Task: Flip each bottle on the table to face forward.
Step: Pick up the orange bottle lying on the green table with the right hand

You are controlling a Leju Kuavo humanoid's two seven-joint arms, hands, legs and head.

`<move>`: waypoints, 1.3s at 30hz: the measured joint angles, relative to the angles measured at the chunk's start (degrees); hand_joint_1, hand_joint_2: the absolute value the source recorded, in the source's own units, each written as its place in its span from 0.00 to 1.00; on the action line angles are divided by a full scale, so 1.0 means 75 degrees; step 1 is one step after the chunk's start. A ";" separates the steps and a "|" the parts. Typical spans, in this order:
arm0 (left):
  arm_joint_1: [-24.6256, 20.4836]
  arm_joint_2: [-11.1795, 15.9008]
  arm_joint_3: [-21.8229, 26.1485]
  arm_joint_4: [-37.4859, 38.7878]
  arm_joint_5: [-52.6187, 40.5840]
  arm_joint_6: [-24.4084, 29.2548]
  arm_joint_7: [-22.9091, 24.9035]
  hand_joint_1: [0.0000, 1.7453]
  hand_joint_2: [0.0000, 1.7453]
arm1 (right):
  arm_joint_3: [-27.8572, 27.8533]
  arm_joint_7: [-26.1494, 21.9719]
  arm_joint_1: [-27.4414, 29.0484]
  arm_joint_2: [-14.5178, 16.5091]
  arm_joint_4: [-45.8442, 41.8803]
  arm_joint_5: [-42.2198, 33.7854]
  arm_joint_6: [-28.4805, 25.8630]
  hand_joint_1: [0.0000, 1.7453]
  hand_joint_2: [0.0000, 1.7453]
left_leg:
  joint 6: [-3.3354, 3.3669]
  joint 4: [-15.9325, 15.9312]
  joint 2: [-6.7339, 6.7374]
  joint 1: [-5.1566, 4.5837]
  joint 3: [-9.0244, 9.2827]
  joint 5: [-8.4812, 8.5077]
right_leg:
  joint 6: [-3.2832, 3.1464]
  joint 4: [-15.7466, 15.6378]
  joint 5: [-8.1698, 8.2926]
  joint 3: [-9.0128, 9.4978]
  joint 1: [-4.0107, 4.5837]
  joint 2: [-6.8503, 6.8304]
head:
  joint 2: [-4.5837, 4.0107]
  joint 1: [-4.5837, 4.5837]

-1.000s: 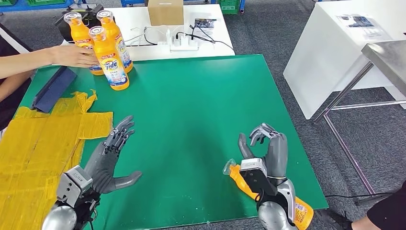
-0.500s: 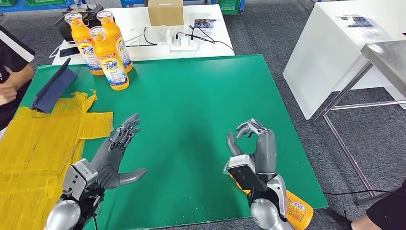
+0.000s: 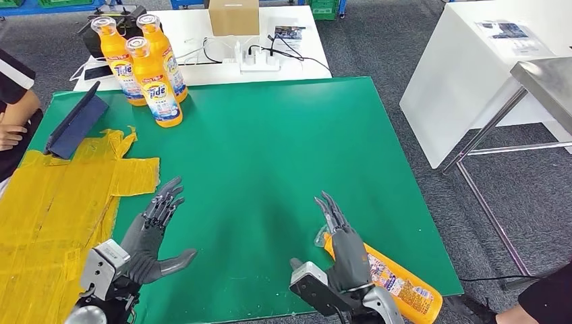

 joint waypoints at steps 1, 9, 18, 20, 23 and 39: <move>0.0076 -0.0007 0.0077 -0.0041 -0.0003 0.0017 0.0009 0.00 1.00 | 0.0021 0.0287 0.0187 -0.0202 -0.0121 0.0049 -0.0044 0.00 1.00 | 0.0001 0.0000 -0.0001 -0.0002 0.0000 -0.0004 | -0.0002 0.0000 -0.0003 -0.0003 -0.0002 0.0000 | 0.0000 0.0000; 0.0348 -0.0145 0.0540 -0.0130 -0.0060 0.0040 0.0125 0.00 1.00 | -0.0076 0.2024 0.1377 -0.1532 -0.1016 0.0987 -0.0232 0.00 1.00 | 0.0005 0.0001 0.0001 -0.0010 0.0001 -0.0005 | 0.0012 0.0000 0.0007 0.0030 -0.0008 0.0000 | 0.0000 -0.0002; 0.0513 -0.0329 0.0774 -0.0153 -0.0116 0.0052 0.0267 0.00 1.00 | -0.0804 0.3075 0.2137 -0.2132 -0.1659 0.2212 -0.0085 0.00 1.00 | 0.0005 0.0000 0.0003 -0.0010 0.0020 -0.0017 | 0.0007 -0.0001 -0.0006 0.0018 -0.0007 0.0001 | 0.0000 -0.0002; 0.0529 -0.0368 0.0836 -0.0155 -0.0108 0.0052 0.0325 0.00 1.00 | -0.1067 0.3243 0.2236 -0.2119 -0.1683 0.2619 0.0045 0.00 1.00 | 0.0005 0.0000 0.0003 -0.0010 0.0024 -0.0022 | 0.0007 -0.0001 -0.0012 0.0015 -0.0008 0.0001 | 0.0000 -0.0002; 0.0538 -0.0419 0.0907 -0.0154 -0.0075 0.0049 0.0404 0.00 1.00 | -0.1678 0.3176 0.2331 -0.1935 -0.1661 0.3180 0.0292 0.00 1.00 | 0.0007 0.0000 0.0005 -0.0010 0.0026 -0.0020 | 0.0013 -0.0001 -0.0006 0.0015 -0.0008 0.0002 | 0.0000 -0.0001; 0.0135 -0.0485 0.0916 0.0137 0.0067 -0.0063 0.0480 0.00 1.00 | -0.4036 0.1269 0.1340 -0.0530 0.0183 0.2994 0.1006 0.00 1.00 | 0.0007 0.0000 0.0013 -0.0009 0.0039 -0.0021 | 0.0014 -0.0001 -0.0006 0.0025 -0.0007 0.0003 | 0.0000 -0.0003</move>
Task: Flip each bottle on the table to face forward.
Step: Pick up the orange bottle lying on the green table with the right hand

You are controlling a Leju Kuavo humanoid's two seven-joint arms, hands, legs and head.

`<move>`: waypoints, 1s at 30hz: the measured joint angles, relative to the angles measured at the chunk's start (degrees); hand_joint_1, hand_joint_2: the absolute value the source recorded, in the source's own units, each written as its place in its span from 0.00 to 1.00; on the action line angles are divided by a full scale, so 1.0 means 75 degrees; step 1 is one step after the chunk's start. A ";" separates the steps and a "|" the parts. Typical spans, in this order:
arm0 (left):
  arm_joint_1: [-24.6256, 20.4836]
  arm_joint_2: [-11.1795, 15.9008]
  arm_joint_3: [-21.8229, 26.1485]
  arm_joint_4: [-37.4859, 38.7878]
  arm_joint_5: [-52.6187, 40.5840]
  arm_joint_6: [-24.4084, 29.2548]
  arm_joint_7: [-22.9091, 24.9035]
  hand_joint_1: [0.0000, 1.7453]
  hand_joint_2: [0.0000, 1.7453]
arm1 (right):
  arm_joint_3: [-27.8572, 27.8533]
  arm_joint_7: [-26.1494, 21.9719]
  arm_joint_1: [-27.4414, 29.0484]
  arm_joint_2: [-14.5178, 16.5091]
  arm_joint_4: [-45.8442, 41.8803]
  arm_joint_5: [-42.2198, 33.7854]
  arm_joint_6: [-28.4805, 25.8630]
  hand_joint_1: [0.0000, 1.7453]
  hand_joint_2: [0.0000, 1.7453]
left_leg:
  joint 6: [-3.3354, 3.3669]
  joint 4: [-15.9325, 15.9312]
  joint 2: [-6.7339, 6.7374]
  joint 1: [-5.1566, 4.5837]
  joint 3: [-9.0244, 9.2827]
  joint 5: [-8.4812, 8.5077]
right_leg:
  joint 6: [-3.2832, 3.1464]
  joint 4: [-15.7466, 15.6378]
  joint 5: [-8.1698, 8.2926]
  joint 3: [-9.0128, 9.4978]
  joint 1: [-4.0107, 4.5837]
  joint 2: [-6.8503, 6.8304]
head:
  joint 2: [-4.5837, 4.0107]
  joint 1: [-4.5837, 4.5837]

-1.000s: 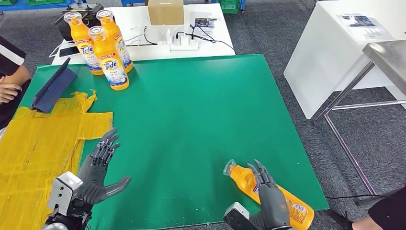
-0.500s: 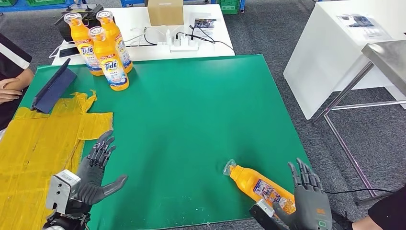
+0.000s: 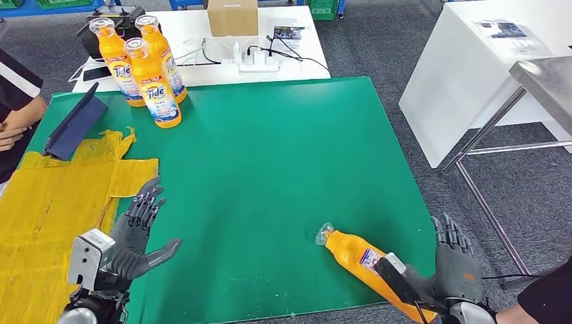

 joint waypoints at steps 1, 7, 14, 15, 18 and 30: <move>-0.0030 -0.0001 -0.0002 0.0028 0.0014 -0.0001 0.0000 0.00 1.00 | -0.0035 -0.0061 -0.0096 0.0037 0.0131 -0.0004 -0.0004 0.00 1.00 | 0.0000 0.0000 0.0000 0.0000 0.0002 0.0000 | 0.0000 0.0000 0.0000 0.0003 0.0000 0.0000 | 0.0000 0.0000; -0.0124 -0.0002 -0.0012 0.0162 0.0101 -0.0002 0.0000 0.00 1.00 | -0.0077 -0.0501 -0.0501 0.0229 0.0875 -0.0042 -0.0001 0.00 1.00 | 0.0000 0.0000 -0.0004 -0.0001 0.0006 0.0001 | 0.0001 0.0001 0.0001 0.0036 0.0000 -0.0001 | 0.0000 0.0001; -0.0151 -0.0002 -0.0015 0.0240 0.0120 -0.0002 0.0000 0.00 1.00 | 0.0279 -0.0711 -0.0798 0.0350 0.1320 -0.0156 -0.0149 0.00 1.00 | 0.0000 0.0000 -0.0004 0.0000 0.0006 0.0002 | 0.0000 0.0002 0.0001 0.0062 0.0001 -0.0001 | 0.0000 -0.0001; -0.0152 -0.0002 -0.0014 0.0246 0.0121 -0.0002 0.0000 0.00 1.00 | 0.0310 -0.0720 -0.0825 0.0358 0.1347 -0.0163 -0.0155 0.00 1.00 | 0.0000 0.0000 -0.0005 0.0000 0.0007 0.0002 | 0.0001 0.0002 -0.0001 0.0050 0.0001 -0.0001 | 0.0000 0.0000; -0.0150 -0.0002 -0.0013 0.0254 0.0126 0.0004 0.0000 0.00 1.00 | 0.0411 -0.0788 -0.0865 0.0372 0.1390 -0.0236 -0.0349 0.00 1.00 | -0.0001 0.0000 -0.0007 -0.0001 0.0005 0.0000 | 0.0004 0.0002 -0.0005 0.0055 0.0001 -0.0001 | 0.0000 0.0000; 0.0151 -0.0023 0.0184 0.0259 0.0145 0.0098 -0.0007 0.00 1.00 | 0.1498 -0.0361 -0.0975 0.0609 0.0218 0.1279 -0.3089 0.00 1.00 | -0.0001 0.0000 -0.0006 0.0001 0.0005 0.0002 | 0.0004 0.0003 -0.0005 0.0072 0.0003 -0.0001 | 0.0000 -0.0001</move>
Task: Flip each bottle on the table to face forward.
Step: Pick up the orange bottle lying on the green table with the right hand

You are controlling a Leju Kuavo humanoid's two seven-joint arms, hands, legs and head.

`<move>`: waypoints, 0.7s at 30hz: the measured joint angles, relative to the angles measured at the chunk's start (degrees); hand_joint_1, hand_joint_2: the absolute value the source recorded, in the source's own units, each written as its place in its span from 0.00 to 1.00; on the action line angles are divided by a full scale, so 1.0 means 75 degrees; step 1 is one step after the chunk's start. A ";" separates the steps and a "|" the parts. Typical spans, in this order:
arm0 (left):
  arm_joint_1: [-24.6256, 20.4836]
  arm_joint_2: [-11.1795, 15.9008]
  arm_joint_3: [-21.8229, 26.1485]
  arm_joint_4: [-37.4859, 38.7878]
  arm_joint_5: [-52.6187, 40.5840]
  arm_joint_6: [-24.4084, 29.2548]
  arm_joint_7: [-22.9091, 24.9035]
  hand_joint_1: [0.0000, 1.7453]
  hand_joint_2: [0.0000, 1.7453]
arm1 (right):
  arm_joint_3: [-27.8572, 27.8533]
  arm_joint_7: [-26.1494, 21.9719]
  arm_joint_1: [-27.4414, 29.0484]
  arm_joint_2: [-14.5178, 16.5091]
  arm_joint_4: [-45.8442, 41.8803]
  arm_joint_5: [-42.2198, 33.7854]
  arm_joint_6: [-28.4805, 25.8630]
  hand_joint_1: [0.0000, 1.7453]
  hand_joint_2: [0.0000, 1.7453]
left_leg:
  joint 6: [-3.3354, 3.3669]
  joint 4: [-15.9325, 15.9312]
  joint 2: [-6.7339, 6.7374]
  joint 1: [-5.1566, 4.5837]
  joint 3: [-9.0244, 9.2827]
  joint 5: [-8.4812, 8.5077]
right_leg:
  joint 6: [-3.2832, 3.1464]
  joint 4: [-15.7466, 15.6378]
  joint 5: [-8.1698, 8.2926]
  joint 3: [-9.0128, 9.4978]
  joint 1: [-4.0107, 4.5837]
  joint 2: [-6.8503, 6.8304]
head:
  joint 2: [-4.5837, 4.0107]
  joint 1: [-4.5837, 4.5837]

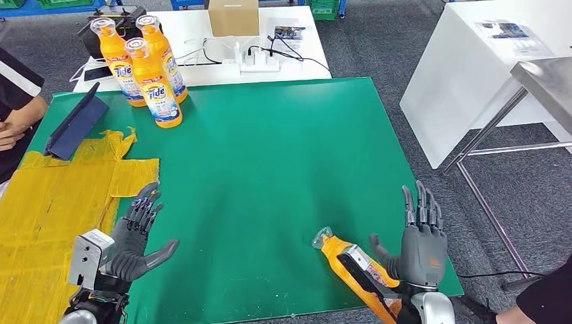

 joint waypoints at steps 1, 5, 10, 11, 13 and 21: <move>0.0019 -0.0003 0.0012 0.0000 0.0001 0.0005 -0.0003 0.00 1.00 | 0.0072 0.0049 -0.0020 0.0028 -0.0118 0.0119 -0.0140 0.00 1.00 | 0.0000 0.0000 0.0000 0.0000 0.0001 0.0000 | 0.0000 0.0000 -0.0001 -0.0008 0.0000 0.0000 | 0.0000 0.0001; 0.0074 -0.0009 0.0028 0.0000 0.0005 0.0013 -0.0014 0.00 1.00 | 0.0238 0.0119 -0.0054 0.0090 -0.0407 0.0231 -0.0270 0.00 1.00 | -0.0001 0.0000 -0.0005 -0.0001 0.0002 -0.0003 | -0.0005 -0.0001 -0.0008 -0.0050 -0.0001 -0.0001 | 0.0000 0.0001; 0.0091 -0.0012 0.0061 0.0000 0.0063 0.0014 -0.0018 0.00 1.00 | 0.0325 0.0132 -0.0060 0.0136 -0.0580 0.0274 -0.0415 0.00 1.00 | 0.0001 0.0000 -0.0007 -0.0002 0.0001 -0.0002 | 0.0001 -0.0001 -0.0003 -0.0020 -0.0002 -0.0001 | 0.0000 0.0001; 0.0092 -0.0012 0.0073 0.0001 0.0078 0.0015 -0.0023 0.00 1.00 | 0.0339 0.0126 -0.0071 0.0151 -0.0616 0.0340 -0.0520 0.00 1.00 | 0.0001 0.0000 -0.0006 -0.0002 0.0001 -0.0001 | 0.0002 0.0000 -0.0002 -0.0006 -0.0002 -0.0001 | 0.0000 0.0001; 0.0093 -0.0014 0.0095 0.0013 0.0116 0.0016 -0.0039 0.00 1.00 | 0.0360 0.0097 -0.0128 0.0205 -0.0747 0.0565 -0.0689 0.00 1.00 | 0.0001 0.0000 -0.0004 -0.0002 0.0001 0.0001 | 0.0003 0.0000 0.0001 0.0014 -0.0002 0.0000 | 0.0000 0.0001; 0.0079 -0.0014 0.0180 0.0117 0.0276 0.0024 -0.0165 0.00 1.00 | 0.1125 -0.1206 -0.0570 0.0167 -0.1072 -0.2542 0.0718 0.00 1.00 | -0.0001 -0.0001 0.0001 0.0001 0.0003 0.0001 | -0.0001 0.0001 -0.0001 -0.0001 0.0001 0.0000 | 0.0000 0.0002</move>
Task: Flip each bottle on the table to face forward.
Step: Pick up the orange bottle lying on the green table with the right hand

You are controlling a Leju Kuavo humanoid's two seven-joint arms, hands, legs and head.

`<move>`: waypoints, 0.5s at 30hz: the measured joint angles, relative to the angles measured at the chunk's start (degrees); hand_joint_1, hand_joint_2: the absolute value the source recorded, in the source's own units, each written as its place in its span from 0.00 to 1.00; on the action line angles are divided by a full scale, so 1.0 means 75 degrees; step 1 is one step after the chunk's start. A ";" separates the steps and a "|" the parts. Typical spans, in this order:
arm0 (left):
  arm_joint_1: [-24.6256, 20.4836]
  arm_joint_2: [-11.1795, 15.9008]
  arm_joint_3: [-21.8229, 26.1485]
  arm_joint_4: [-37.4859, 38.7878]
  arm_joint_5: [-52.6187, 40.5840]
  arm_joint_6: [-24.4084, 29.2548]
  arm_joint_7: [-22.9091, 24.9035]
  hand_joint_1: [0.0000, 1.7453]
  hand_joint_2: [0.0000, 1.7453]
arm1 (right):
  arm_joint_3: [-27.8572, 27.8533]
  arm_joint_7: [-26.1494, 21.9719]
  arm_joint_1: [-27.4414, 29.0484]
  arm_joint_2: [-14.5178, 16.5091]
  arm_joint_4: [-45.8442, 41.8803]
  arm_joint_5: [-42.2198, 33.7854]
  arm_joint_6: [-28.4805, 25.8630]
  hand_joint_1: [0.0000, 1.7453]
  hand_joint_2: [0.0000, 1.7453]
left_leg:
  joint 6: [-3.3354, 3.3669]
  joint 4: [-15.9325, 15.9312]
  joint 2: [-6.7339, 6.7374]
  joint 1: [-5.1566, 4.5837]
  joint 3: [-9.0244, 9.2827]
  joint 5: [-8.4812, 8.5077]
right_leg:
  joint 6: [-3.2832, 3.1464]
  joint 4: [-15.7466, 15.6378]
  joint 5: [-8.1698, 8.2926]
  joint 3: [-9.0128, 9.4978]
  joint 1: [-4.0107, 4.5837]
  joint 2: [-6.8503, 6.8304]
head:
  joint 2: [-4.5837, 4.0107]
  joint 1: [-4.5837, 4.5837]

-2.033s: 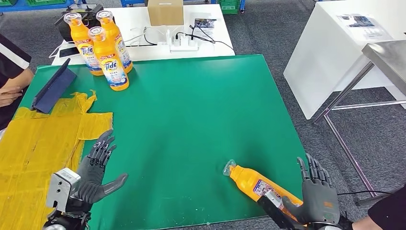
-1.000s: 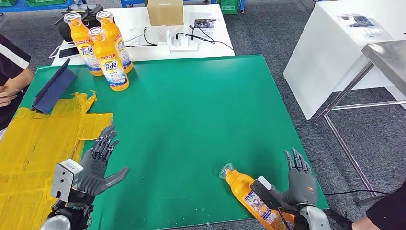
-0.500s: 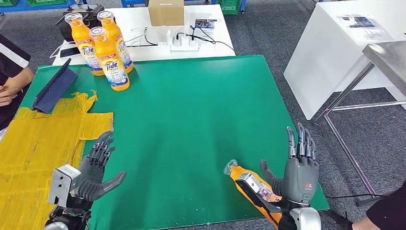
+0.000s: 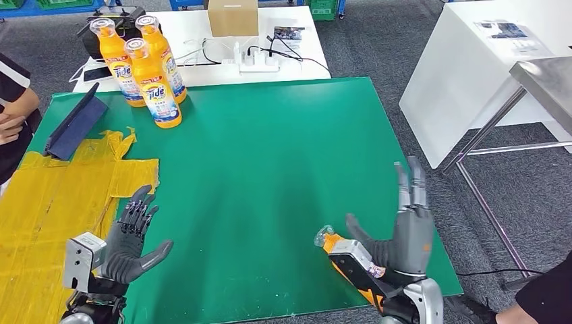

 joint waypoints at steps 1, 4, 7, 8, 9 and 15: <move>-0.0013 0.0000 0.0019 0.0019 0.0015 -0.0005 -0.0009 0.00 1.00 | 0.0206 -0.0207 -0.0077 -0.0052 0.0054 -0.0433 0.0501 0.00 1.00 | 0.0000 0.0000 0.0001 0.0000 0.0001 0.0000 | -0.0001 0.0000 0.0000 -0.0015 0.0000 0.0000 | 0.0000 0.0001; -0.0103 0.0000 0.0066 0.0087 0.0042 -0.0024 -0.0021 0.00 1.00 | 0.0811 -0.0518 -0.0343 -0.0174 0.0407 -0.0913 0.1530 0.00 1.00 | 0.0000 0.0000 -0.0006 0.0000 0.0004 0.0000 | -0.0002 -0.0001 -0.0003 -0.0048 -0.0001 -0.0002 | 0.0000 0.0001; -0.0234 0.0000 0.0085 0.0181 0.0060 -0.0055 -0.0025 0.00 1.00 | 0.1330 -0.0594 -0.0602 -0.0224 0.0882 -0.0951 0.1929 0.00 1.00 | 0.0001 0.0000 -0.0008 0.0000 0.0003 0.0000 | 0.0000 0.0000 -0.0003 -0.0043 -0.0001 -0.0002 | 0.0000 0.0002; -0.0280 -0.0001 0.0085 0.0218 0.0065 -0.0068 -0.0025 0.00 1.00 | 0.1491 -0.0609 -0.0679 -0.0231 0.1036 -0.0944 0.2021 0.00 1.00 | 0.0001 0.0000 -0.0008 0.0000 0.0003 0.0000 | 0.0001 0.0000 -0.0003 -0.0040 -0.0001 -0.0002 | 0.0000 0.0002; -0.0330 -0.0001 0.0084 0.0261 0.0067 -0.0079 -0.0025 0.00 1.00 | 0.1659 -0.0626 -0.0753 -0.0237 0.1184 -0.0941 0.2102 0.00 1.00 | 0.0001 0.0000 -0.0007 0.0000 0.0003 0.0001 | 0.0001 0.0000 -0.0002 -0.0035 -0.0001 -0.0002 | 0.0000 0.0002; -0.0527 -0.0016 0.0079 0.0476 0.0067 -0.0111 -0.0028 0.00 1.00 | 0.2457 -0.0620 -0.1038 -0.0307 0.1768 -0.1031 0.2571 0.00 1.00 | 0.0000 0.0001 -0.0006 0.0000 0.0002 0.0001 | 0.0002 0.0001 -0.0002 0.0004 -0.0001 -0.0002 | 0.0000 0.0002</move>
